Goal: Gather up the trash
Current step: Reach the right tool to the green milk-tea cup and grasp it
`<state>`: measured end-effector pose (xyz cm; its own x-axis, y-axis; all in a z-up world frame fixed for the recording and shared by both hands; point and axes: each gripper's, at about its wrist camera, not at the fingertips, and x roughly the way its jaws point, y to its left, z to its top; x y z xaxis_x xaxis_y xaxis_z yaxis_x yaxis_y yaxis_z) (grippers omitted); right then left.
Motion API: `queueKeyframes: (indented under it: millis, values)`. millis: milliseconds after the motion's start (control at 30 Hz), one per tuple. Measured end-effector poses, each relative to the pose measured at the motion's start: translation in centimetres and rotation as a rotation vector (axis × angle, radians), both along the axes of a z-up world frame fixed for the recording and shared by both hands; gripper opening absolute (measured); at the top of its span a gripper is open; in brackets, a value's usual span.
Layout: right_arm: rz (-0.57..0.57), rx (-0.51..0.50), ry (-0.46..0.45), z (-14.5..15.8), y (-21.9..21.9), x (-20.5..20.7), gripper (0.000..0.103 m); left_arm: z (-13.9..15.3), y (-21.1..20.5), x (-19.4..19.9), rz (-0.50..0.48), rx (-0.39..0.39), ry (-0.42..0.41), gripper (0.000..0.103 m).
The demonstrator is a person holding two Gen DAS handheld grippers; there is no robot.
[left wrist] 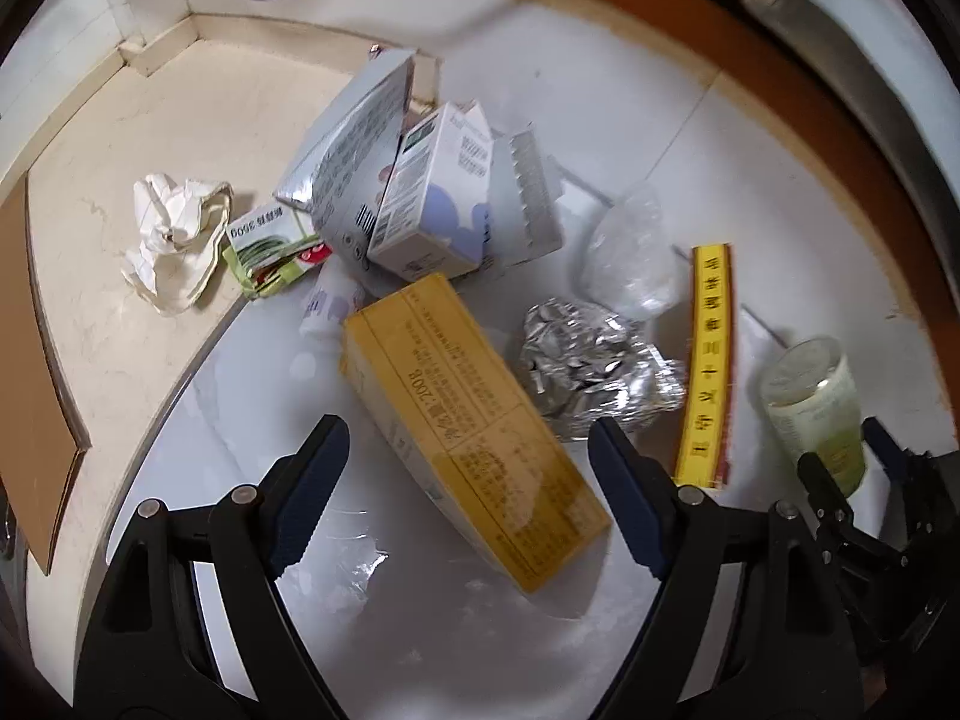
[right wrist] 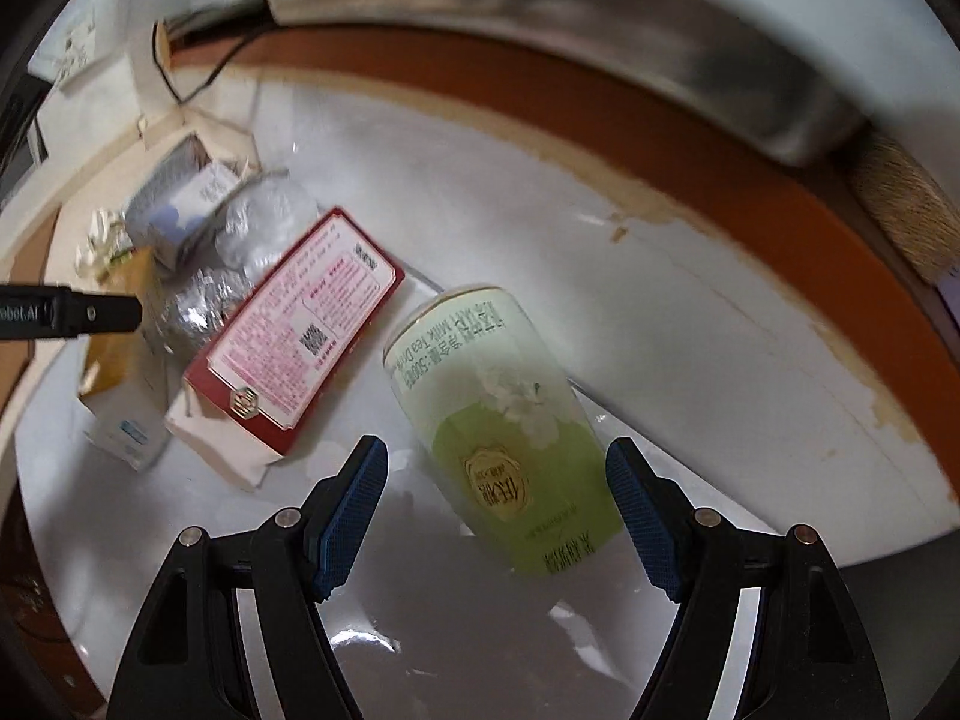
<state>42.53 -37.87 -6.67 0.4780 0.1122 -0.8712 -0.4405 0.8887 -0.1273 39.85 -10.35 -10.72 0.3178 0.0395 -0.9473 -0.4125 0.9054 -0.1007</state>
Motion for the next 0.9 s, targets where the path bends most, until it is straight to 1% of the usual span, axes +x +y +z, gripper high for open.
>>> queueKeyframes:
  millis: [67, 133, 200, 267, 367, 400, 467, 533, 633, 667, 800, 900]
  values:
    - [0.024, -0.052, -0.029, -0.6, 0.5, 0.2, 0.076, -0.6, 0.0, 0.1, 0.004, -0.006, 0.012, 0.08]
    - [0.043, -0.084, -0.038, -1.3, 1.1, 0.6, 0.076, -1.3, 0.1, 0.0, 0.008, -0.009, 0.024, 0.079]
    - [0.048, -0.106, -0.048, -1.7, 1.3, 0.9, 0.076, -2.0, 0.2, -0.3, 0.007, -0.018, 0.034, 0.076]
    - [0.048, -0.12, -0.051, -2.2, 1.2, 1.4, 0.076, -2.2, 0.4, -0.9, 0.004, -0.033, 0.038, 0.065]
    - [0.043, -0.137, -0.055, -2.8, 1.1, 2.0, 0.075, -2.7, 0.6, -1.6, 0.007, -0.058, 0.039, 0.053]
    - [0.041, -0.144, -0.058, -2.8, 1.0, 2.1, 0.07, -2.8, 0.7, -2.0, 0.01, -0.071, 0.03, 0.052]
    - [0.04, -0.129, -0.059, -3.0, 0.6, 2.4, 0.069, -2.9, 0.9, -2.7, 0.012, -0.099, 0.013, 0.048]
    - [0.039, -0.118, -0.058, -3.0, 0.4, 2.5, 0.066, -2.8, 1.2, -3.4, 0.011, -0.109, 0.001, 0.045]
    - [0.028, -0.098, -0.048, -2.6, 0.0, 2.4, 0.063, -2.4, 1.0, -4.7, -0.004, -0.09, -0.013, 0.041]
    - [0.02, -0.074, -0.038, -2.4, -0.3, 2.3, 0.062, -2.2, 0.9, -4.9, -0.008, -0.086, -0.016, 0.04]
    - [0.002, -0.009, -0.026, -1.5, -0.4, 1.1, 0.06, -1.2, 1.8, -6.6, -0.015, -0.099, -0.034, 0.039]
    - [-0.009, 0.039, -0.021, -0.7, -0.5, -0.3, 0.06, -0.5, 2.1, -8.6, -0.019, -0.1, -0.05, 0.039]
